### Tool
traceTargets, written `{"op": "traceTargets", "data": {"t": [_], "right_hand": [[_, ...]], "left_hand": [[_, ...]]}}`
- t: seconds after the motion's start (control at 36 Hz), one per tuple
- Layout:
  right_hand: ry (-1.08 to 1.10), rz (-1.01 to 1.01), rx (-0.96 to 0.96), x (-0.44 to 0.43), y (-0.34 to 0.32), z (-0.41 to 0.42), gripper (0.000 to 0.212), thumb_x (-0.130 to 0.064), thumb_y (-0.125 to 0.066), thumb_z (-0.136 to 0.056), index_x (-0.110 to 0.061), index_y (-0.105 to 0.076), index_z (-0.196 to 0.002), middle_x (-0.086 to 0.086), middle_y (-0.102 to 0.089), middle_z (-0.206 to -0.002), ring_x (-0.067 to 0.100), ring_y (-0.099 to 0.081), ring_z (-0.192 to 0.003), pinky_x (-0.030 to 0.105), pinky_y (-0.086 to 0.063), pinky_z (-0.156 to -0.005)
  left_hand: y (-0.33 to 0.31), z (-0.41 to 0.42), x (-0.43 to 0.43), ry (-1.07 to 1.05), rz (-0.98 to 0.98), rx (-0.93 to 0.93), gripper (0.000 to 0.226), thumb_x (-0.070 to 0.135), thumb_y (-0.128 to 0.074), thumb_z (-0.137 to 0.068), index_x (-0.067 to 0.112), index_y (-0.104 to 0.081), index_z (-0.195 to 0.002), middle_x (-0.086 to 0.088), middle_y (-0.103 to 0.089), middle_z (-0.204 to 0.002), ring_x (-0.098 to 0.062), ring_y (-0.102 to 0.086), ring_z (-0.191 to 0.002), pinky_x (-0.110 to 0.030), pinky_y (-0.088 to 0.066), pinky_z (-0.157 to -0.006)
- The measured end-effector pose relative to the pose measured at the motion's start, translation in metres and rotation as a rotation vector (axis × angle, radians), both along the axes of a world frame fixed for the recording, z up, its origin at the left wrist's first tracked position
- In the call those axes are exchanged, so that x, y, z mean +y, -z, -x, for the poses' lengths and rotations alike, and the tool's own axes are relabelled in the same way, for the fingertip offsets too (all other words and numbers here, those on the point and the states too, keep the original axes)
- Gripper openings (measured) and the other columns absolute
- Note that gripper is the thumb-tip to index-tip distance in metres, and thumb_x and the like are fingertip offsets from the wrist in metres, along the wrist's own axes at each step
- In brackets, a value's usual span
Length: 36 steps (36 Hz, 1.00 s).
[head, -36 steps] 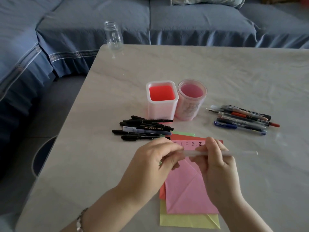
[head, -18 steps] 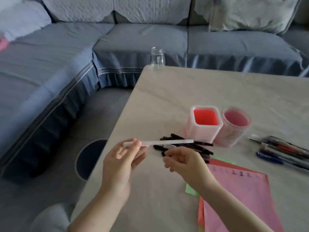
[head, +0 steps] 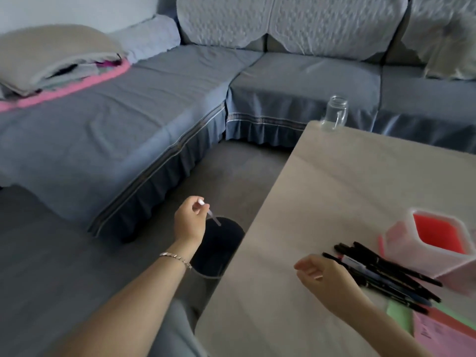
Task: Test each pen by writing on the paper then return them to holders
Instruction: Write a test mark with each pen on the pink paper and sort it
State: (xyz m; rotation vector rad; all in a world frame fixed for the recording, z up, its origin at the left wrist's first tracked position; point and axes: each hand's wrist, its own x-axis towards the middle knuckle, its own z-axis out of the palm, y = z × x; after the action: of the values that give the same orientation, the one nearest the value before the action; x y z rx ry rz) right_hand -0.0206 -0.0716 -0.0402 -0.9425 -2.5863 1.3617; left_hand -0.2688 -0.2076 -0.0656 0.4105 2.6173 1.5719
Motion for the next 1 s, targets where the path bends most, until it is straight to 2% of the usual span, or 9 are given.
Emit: {"op": "traceTargets", "data": {"t": [0.17, 0.28, 0.36, 0.47, 0.61, 0.72, 0.81, 0.92, 1.0], "right_hand": [[0.008, -0.039, -0.015, 0.005, 0.001, -0.008, 0.027, -0.010, -0.060, -0.084, -0.034, -0.057, -0.071, -0.012, -0.062, -0.070, -0.011, -0.055, -0.066, 0.004, -0.040, -0.063], [0.023, -0.044, -0.049, 0.011, 0.001, -0.025, 0.028, -0.011, -0.060, -0.084, -0.036, -0.056, -0.071, -0.012, -0.062, -0.072, -0.002, -0.057, -0.068, 0.009, -0.042, -0.066], [0.043, -0.057, -0.073, 0.017, -0.001, -0.044, 0.028, -0.013, -0.060, -0.084, -0.037, -0.055, -0.071, -0.015, -0.062, -0.073, -0.002, -0.057, -0.070, 0.007, -0.041, -0.064], [0.074, -0.098, -0.086, 0.028, -0.007, -0.080, 0.029, -0.015, -0.059, -0.085, -0.040, -0.053, -0.073, -0.020, -0.059, -0.074, -0.007, -0.054, -0.070, 0.004, -0.040, -0.064], [0.165, -0.138, -0.128, 0.051, -0.012, -0.141, 0.017, -0.015, -0.058, -0.086, -0.032, -0.059, -0.084, -0.021, -0.058, -0.076, -0.010, -0.052, -0.070, 0.001, -0.038, -0.060], [0.295, -0.172, -0.156, 0.072, -0.015, -0.191, 0.014, -0.015, -0.059, -0.085, -0.029, -0.063, -0.084, -0.018, -0.061, -0.076, 0.001, -0.058, -0.073, 0.000, -0.037, -0.061], [0.417, -0.174, -0.151, 0.088, -0.017, -0.223, 0.017, -0.013, -0.059, -0.084, -0.030, -0.060, -0.081, -0.014, -0.063, -0.077, 0.008, -0.061, -0.076, 0.010, -0.039, -0.064], [0.571, -0.244, -0.177, 0.108, -0.014, -0.259, 0.019, -0.007, -0.058, -0.083, -0.019, -0.068, -0.094, -0.005, -0.066, -0.086, 0.014, -0.061, -0.082, 0.020, -0.039, -0.073], [0.608, -0.403, -0.230, 0.124, -0.010, -0.278, 0.023, -0.006, -0.057, -0.083, -0.012, -0.068, -0.102, 0.005, -0.067, -0.102, 0.021, -0.059, -0.096, 0.024, -0.039, -0.079]], "left_hand": [[0.011, -0.016, 0.007, 0.091, 0.110, -0.057, 0.032, 0.016, -0.058, -0.091, 0.011, -0.054, -0.122, -0.007, -0.056, -0.122, -0.018, -0.053, -0.113, -0.029, -0.042, -0.092], [0.000, -0.061, 0.018, 0.248, 0.084, 0.001, 0.022, 0.011, -0.055, -0.091, 0.015, -0.058, -0.112, 0.000, -0.060, -0.112, -0.009, -0.056, -0.101, -0.021, -0.042, -0.087], [-0.013, -0.104, 0.028, 0.419, 0.089, 0.026, 0.019, 0.015, -0.057, -0.090, 0.021, -0.059, -0.108, 0.008, -0.061, -0.090, -0.007, -0.059, -0.086, -0.006, -0.040, -0.070], [-0.022, -0.171, 0.044, 0.679, 0.138, 0.132, 0.024, 0.022, -0.056, -0.092, 0.022, -0.057, -0.116, 0.011, -0.059, -0.100, 0.000, -0.055, -0.090, 0.000, -0.036, -0.072], [-0.018, -0.246, 0.074, 0.936, 0.113, 0.233, 0.038, 0.036, -0.047, -0.085, 0.012, -0.064, -0.109, 0.000, -0.065, -0.102, -0.005, -0.053, -0.096, -0.010, -0.036, -0.083], [-0.013, -0.291, 0.096, 1.030, 0.079, 0.251, 0.036, 0.036, -0.046, -0.085, 0.013, -0.064, -0.106, 0.001, -0.065, -0.102, -0.006, -0.055, -0.095, -0.012, -0.039, -0.085], [-0.003, -0.314, 0.106, 1.099, 0.147, 0.359, 0.040, 0.041, -0.045, -0.083, 0.018, -0.061, -0.112, 0.005, -0.063, -0.111, -0.008, -0.057, -0.104, -0.018, -0.039, -0.092], [0.018, -0.328, 0.111, 1.168, 0.297, 0.504, 0.046, 0.048, -0.044, -0.079, 0.021, -0.053, -0.115, 0.003, -0.061, -0.118, -0.015, -0.059, -0.109, -0.029, -0.043, -0.094], [0.028, -0.327, 0.111, 1.182, 0.321, 0.548, 0.049, 0.048, -0.045, -0.081, 0.018, -0.051, -0.119, -0.001, -0.059, -0.122, -0.018, -0.055, -0.114, -0.029, -0.030, -0.101]]}}
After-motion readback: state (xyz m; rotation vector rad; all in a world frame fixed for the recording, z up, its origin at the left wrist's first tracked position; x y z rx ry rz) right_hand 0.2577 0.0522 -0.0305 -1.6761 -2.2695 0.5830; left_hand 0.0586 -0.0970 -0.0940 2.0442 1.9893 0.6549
